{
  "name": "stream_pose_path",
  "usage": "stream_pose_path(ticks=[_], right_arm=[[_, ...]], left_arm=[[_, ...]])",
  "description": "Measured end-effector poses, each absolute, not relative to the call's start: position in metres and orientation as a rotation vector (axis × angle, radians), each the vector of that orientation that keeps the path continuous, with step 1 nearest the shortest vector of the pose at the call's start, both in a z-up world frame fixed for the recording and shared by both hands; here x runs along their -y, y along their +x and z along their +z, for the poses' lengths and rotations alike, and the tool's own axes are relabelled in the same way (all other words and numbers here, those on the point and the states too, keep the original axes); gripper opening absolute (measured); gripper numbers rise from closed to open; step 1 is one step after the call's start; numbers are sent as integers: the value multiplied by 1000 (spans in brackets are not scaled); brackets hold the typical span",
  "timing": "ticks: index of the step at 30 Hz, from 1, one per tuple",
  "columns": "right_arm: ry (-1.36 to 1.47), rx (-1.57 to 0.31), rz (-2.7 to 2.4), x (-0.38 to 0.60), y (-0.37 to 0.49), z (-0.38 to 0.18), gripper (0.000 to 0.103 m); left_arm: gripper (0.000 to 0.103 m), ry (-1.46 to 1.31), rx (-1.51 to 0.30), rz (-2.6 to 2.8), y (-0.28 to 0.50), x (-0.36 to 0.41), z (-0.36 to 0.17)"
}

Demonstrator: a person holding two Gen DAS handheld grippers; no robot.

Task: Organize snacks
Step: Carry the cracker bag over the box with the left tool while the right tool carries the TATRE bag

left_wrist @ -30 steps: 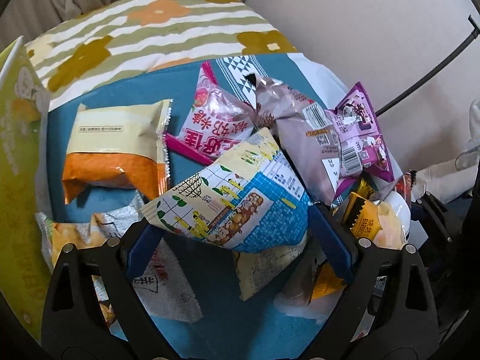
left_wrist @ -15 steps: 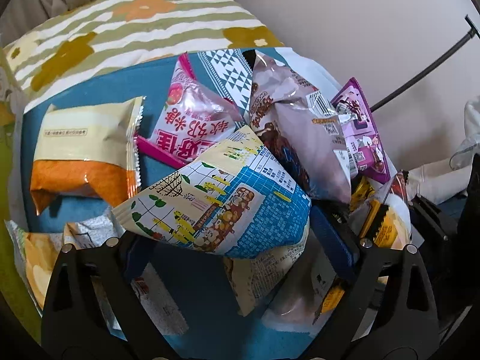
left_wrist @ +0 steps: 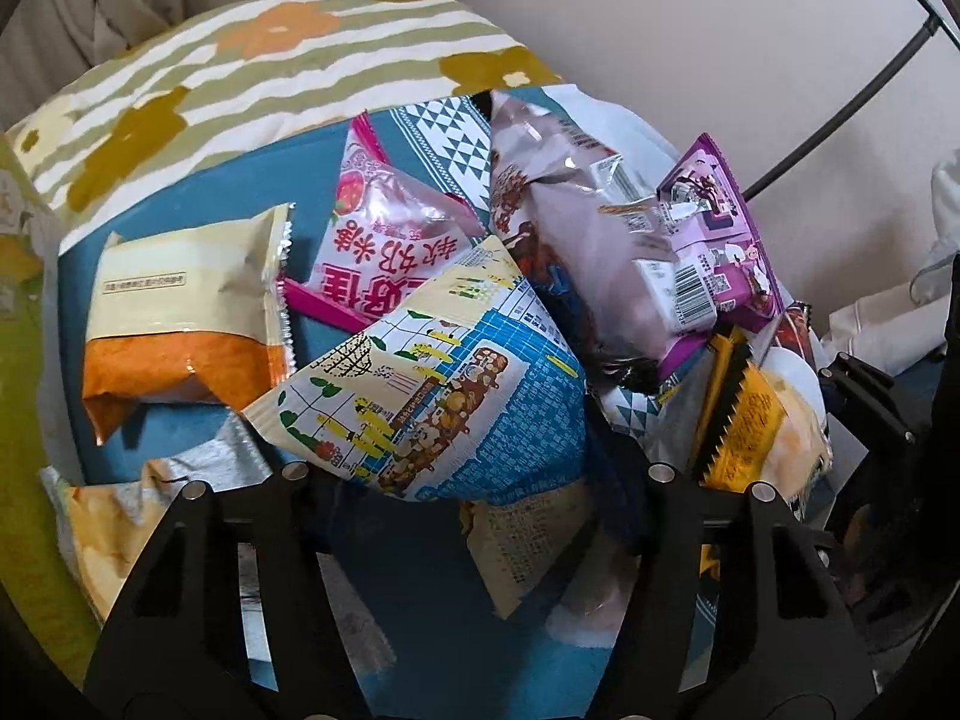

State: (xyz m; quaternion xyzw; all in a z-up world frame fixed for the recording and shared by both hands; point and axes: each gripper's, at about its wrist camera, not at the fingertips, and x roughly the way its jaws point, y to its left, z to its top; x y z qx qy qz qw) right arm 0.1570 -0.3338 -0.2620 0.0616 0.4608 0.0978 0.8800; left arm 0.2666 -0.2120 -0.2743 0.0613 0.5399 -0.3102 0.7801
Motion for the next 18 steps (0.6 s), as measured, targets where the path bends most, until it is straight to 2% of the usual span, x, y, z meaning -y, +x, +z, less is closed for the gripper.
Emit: stream_pose_path(ticks=[7,18], right_arm=[[130,-949,220,331,158,-257,70],[132,-895,248,323,146,-231,69]], left_arm=[[58,139,-1146,-616,260,195,-261],[58,107,-1077,-545,240,169,-218]])
